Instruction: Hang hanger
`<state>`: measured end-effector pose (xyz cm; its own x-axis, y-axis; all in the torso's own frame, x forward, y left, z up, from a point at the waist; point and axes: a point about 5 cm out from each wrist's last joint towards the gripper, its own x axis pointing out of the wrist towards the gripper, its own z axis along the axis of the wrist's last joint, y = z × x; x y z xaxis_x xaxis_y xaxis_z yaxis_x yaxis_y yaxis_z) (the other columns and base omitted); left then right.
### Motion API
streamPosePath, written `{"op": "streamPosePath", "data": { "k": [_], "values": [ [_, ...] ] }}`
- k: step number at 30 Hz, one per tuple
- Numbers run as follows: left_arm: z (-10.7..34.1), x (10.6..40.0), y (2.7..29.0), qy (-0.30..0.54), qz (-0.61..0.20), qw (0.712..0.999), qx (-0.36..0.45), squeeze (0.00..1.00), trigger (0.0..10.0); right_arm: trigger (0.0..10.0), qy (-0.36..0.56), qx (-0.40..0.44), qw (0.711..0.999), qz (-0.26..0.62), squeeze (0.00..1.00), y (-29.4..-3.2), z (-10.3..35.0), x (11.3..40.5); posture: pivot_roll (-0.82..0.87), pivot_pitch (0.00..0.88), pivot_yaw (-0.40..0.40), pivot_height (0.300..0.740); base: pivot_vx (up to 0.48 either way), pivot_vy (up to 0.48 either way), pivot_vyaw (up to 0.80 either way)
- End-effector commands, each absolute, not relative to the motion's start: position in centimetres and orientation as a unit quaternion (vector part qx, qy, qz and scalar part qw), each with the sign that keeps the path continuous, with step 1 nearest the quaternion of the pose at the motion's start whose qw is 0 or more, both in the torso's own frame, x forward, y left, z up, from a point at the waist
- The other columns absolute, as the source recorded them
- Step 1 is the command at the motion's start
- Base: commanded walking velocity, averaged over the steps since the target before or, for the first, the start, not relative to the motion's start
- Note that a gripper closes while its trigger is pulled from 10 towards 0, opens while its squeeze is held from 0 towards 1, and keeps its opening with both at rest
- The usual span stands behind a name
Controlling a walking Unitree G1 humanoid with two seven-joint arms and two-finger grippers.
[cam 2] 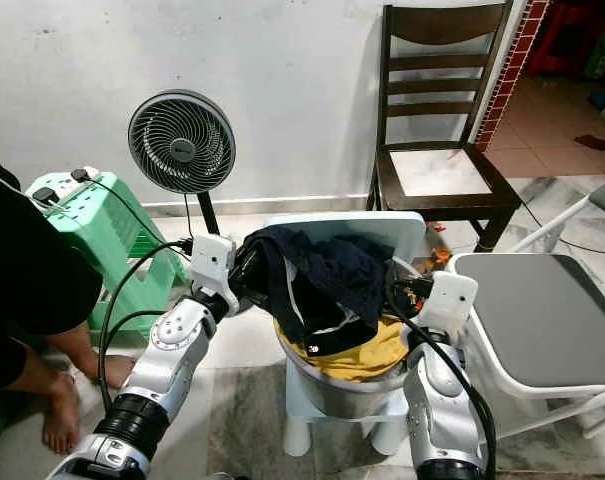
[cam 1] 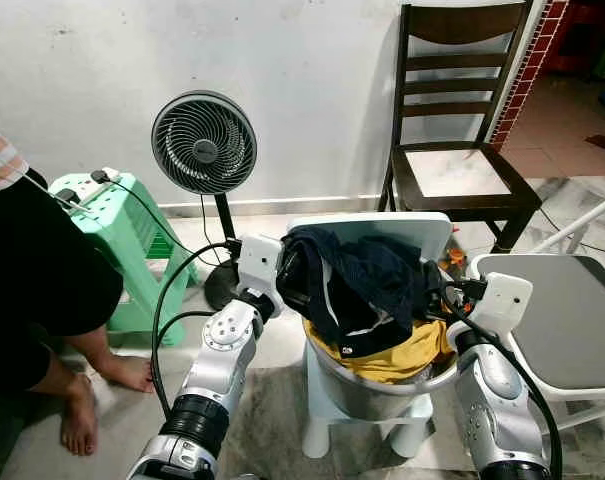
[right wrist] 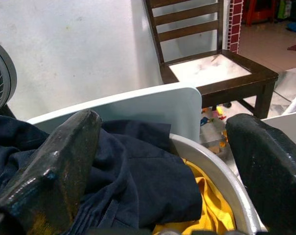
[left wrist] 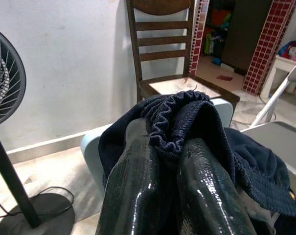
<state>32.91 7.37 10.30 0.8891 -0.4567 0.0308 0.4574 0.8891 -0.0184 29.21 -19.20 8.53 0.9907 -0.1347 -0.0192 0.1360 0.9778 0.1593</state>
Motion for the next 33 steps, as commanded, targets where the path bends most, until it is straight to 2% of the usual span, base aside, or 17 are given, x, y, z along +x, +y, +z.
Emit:
{"op": "streamPosePath", "data": {
  "k": [1,24,33],
  "values": [
    [10.63,32.91,7.41,-0.019,-0.233,0.972,-0.004,0.00,10.0,10.0,-0.005,0.076,0.995,-0.062,0.00,-19.01,9.16,29.47,0.00,0.072,0.028,0.740,-0.289,0.000,0.00],
    [10.50,32.75,7.20,-0.015,-0.234,0.972,0.000,0.00,10.0,10.0,-0.006,0.071,0.996,-0.061,0.00,-19.29,9.39,29.51,-0.01,0.092,0.017,0.740,-0.338,0.000,0.00],
    [10.53,32.55,6.78,-0.019,-0.249,0.968,0.002,0.00,10.0,10.0,-0.006,0.070,0.996,-0.064,0.00,-19.39,9.43,29.38,-0.02,0.099,0.018,0.740,-0.055,0.000,0.00]
  ]
}}
